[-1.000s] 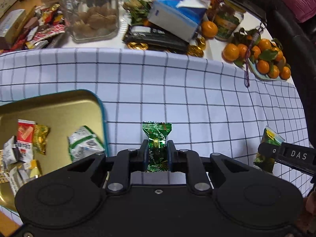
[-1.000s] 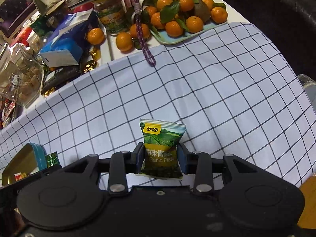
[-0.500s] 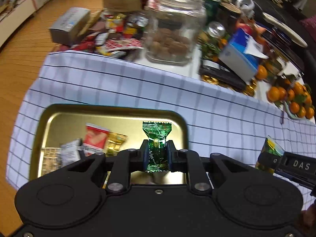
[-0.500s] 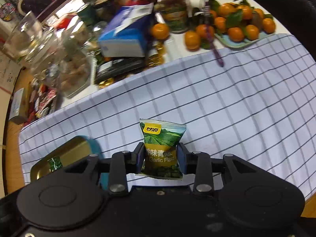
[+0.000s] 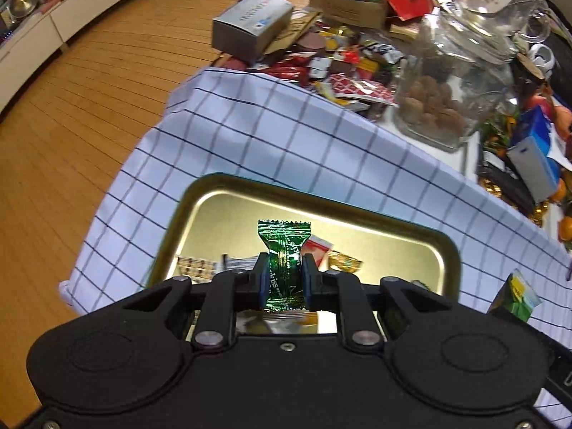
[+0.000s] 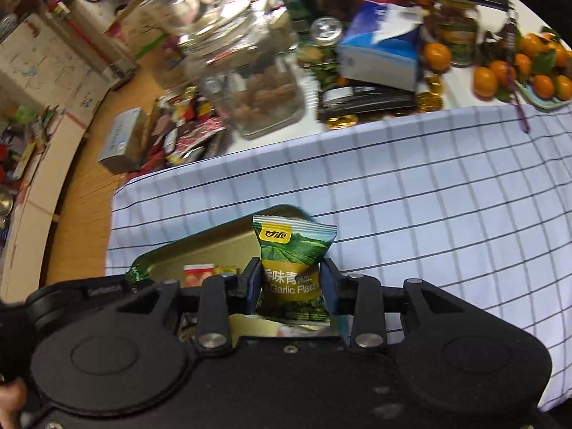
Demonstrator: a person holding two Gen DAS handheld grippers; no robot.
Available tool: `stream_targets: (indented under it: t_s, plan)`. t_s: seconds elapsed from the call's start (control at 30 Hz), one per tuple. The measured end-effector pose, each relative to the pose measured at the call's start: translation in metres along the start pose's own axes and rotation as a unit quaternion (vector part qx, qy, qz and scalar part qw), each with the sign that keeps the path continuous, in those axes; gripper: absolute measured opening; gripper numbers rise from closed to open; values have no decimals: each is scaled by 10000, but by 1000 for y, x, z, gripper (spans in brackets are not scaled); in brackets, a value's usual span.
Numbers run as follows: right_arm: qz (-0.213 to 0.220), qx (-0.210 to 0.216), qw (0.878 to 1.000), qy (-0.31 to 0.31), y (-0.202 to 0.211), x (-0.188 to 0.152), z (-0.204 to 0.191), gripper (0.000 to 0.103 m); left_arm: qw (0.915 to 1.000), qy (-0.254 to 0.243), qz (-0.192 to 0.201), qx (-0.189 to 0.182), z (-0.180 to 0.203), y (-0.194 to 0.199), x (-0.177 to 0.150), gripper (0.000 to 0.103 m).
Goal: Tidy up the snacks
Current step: 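Lift both held items and carry them over the gold tray, then open both tools to drop the green candy and garlic packet into the tray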
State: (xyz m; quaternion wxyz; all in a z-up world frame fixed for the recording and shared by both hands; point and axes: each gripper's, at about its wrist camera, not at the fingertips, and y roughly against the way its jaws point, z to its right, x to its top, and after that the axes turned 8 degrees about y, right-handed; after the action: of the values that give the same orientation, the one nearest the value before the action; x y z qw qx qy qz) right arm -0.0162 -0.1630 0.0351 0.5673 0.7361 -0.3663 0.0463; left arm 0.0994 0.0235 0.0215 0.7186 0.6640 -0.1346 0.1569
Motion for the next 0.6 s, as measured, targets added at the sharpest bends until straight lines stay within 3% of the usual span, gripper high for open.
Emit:
stream_targets:
  t_s: [0.13, 0.3, 0.6]
  plan:
    - [101, 48, 9990, 442, -4, -7, -25, 37, 9998, -121, 62, 152, -6, -1, -2, 23]
    - [97, 56, 9966, 813, -11, -13, -38, 37, 9999, -164, 2, 43, -8, -1, -2, 24]
    - [123, 194, 9951, 963, -14, -16, -45, 39, 9999, -122, 4, -10, -7, -1, -1, 25]
